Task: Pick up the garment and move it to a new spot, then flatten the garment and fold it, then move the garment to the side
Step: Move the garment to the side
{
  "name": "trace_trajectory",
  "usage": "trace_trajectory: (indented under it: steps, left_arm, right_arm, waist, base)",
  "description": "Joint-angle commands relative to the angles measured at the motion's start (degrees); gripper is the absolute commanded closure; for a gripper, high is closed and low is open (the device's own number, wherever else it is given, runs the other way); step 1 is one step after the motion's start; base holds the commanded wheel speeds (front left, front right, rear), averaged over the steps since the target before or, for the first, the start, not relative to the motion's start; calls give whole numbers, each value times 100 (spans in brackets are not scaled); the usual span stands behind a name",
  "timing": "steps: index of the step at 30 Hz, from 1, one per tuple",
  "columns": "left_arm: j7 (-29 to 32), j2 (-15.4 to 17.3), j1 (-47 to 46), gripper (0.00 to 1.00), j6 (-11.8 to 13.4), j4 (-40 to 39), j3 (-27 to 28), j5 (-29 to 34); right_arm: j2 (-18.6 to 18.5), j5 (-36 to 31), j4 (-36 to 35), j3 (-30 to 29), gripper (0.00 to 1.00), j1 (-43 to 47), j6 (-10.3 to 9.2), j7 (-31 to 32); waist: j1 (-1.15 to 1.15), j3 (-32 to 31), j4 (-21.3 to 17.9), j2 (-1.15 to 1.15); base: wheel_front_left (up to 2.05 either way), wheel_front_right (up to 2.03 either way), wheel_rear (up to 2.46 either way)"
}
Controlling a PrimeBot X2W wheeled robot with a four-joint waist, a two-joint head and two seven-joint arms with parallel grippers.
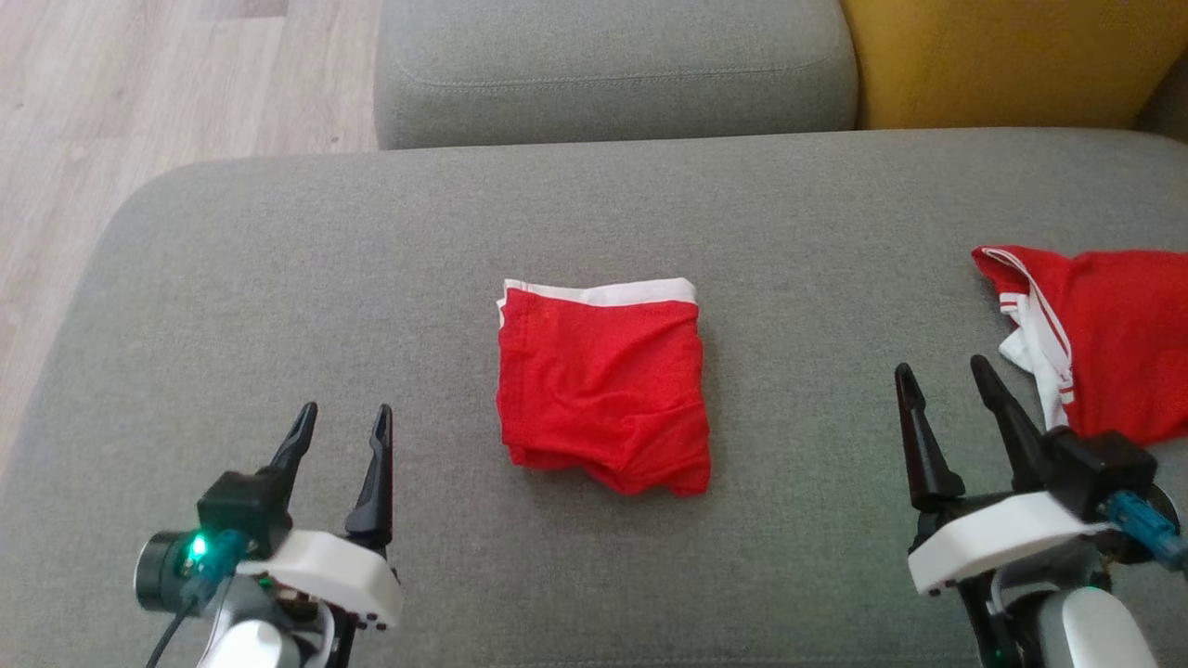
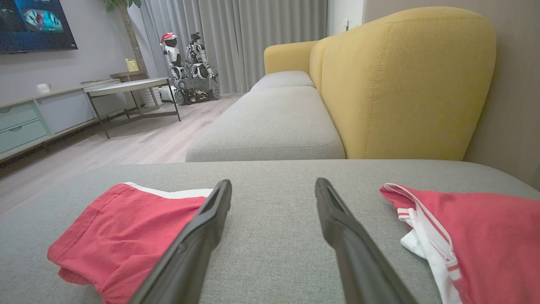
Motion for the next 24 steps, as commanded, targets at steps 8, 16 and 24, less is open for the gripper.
trace_trajectory:
  steps: [8,16,24]
  left_arm:
    - [-39,143,-265,0,56,-196,153,-29]
    - [-59,146,-397,0,37,-231,129,-34]
    - [-170,6,-895,0,-79,-236,2,23]
  right_arm:
    - [-30,13,-160,125,0,-172,-4,22]
    - [-28,17,-34,152,0,-263,-4,61]
    - [-34,176,765,493,0,-884,-4,23]
  waist:
    - [0,26,24,0]
    - [0,174,164,0]
    - [0,749,522,0]
  base:
    - [0,0,0]
    - [0,0,0]
    - [0,0,0]
